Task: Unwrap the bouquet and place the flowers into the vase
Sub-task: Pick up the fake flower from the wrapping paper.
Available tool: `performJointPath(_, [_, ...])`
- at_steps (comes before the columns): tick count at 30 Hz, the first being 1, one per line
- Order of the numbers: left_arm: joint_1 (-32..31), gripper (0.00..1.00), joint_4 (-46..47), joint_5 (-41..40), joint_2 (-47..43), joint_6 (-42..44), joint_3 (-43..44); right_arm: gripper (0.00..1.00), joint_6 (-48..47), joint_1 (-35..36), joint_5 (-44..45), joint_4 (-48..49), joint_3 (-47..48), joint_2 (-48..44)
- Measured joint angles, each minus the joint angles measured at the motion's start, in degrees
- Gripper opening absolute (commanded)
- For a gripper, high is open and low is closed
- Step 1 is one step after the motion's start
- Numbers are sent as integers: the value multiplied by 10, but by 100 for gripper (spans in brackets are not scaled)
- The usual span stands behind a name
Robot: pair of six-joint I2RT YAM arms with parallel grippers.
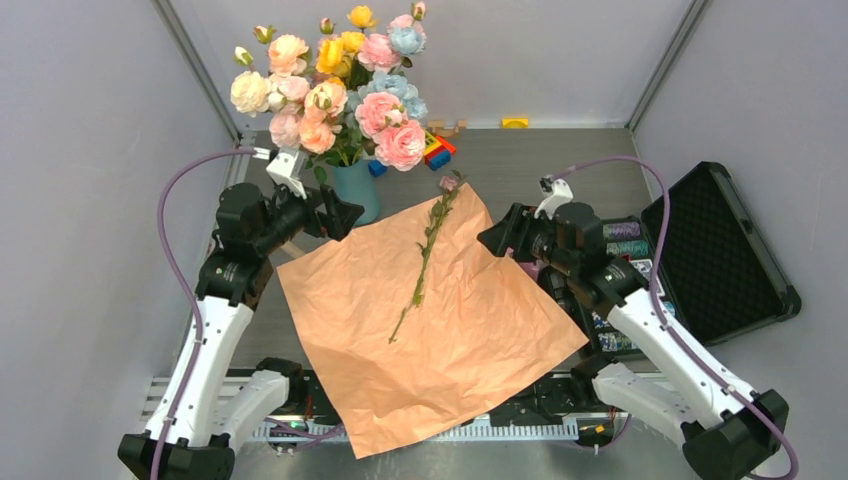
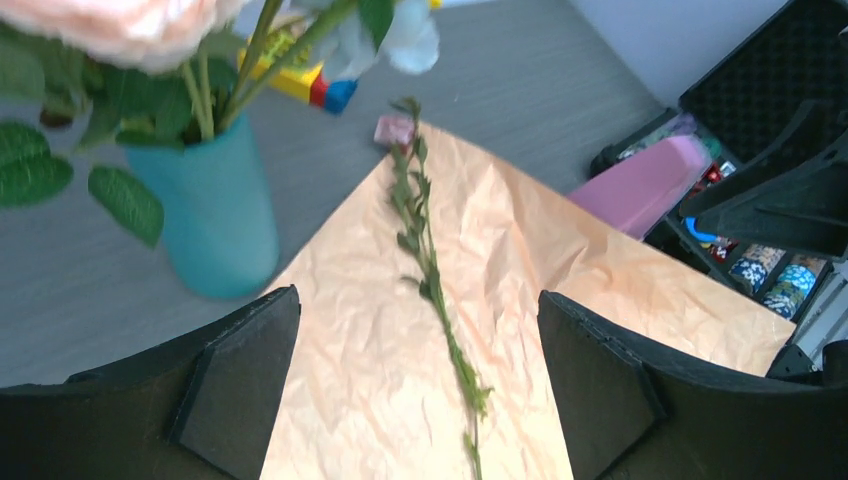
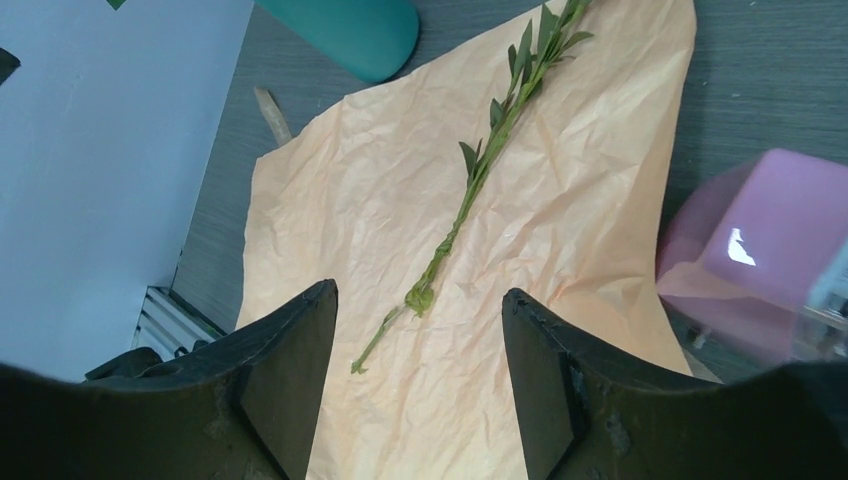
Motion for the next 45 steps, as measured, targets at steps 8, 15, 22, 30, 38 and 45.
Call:
performJointPath(8, [0,91,-103,-30,-7,3,-14,62,32,12,-31,-16,61,160])
performJointPath(15, [0,91,-130,-46,-21,7,-66,58,44,35,-38,-16,120,352])
performJointPath(22, [0,91,-138,-75,-29,19,-66,53,48,57,-16,-10,189,476])
performJointPath(30, [0,90,-146,-84,-34,22,-66,48,47,89,47,-16,269,580])
performJointPath(38, [0,90,-148,-84,-39,22,-66,48,45,102,93,-26,314,628])
performJointPath(45, [0,90,-151,-84,-40,22,-66,39,45,102,106,-24,334,656])
